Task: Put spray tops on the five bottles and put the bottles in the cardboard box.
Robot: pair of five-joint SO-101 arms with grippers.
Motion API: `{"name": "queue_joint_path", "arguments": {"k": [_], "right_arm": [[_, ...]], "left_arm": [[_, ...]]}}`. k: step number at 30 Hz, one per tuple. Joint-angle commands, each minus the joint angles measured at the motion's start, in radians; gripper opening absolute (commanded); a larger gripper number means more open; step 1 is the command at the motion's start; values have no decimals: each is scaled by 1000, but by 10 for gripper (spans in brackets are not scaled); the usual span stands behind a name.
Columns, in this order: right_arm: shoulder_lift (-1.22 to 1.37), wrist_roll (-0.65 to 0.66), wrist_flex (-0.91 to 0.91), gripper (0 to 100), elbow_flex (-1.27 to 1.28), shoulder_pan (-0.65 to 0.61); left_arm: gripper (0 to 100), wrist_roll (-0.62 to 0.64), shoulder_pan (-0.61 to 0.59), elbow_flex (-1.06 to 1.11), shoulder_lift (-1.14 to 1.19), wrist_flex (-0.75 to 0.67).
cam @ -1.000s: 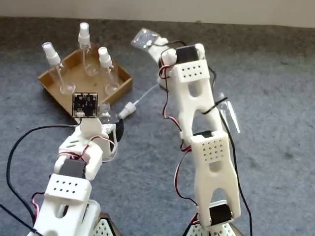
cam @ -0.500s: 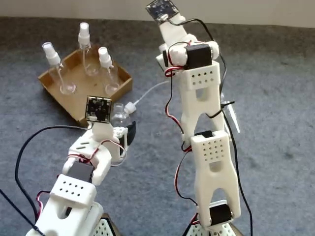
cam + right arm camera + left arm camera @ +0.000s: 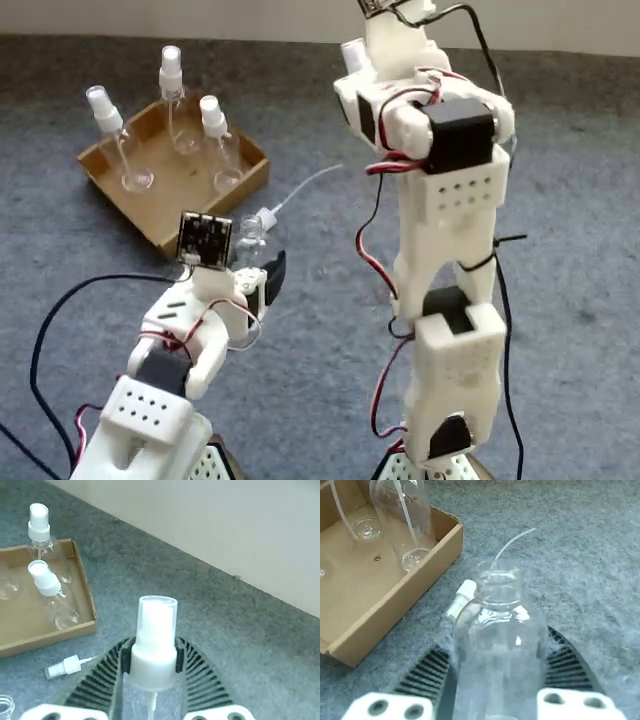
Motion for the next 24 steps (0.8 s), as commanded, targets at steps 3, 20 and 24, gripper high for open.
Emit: {"name": "queue_joint_path", "arguments": {"k": [3,20,24], "right_arm": [[-303,-66,13,5,248,-68],[-757,-276,13,5,519,-134],[-878,-278,12,5,613,-134]], "left_arm": [[56,-103,54,133,-343,-15],[56,-147,220,231,-561,25],[56,-147,309,231,-561,23]]}}
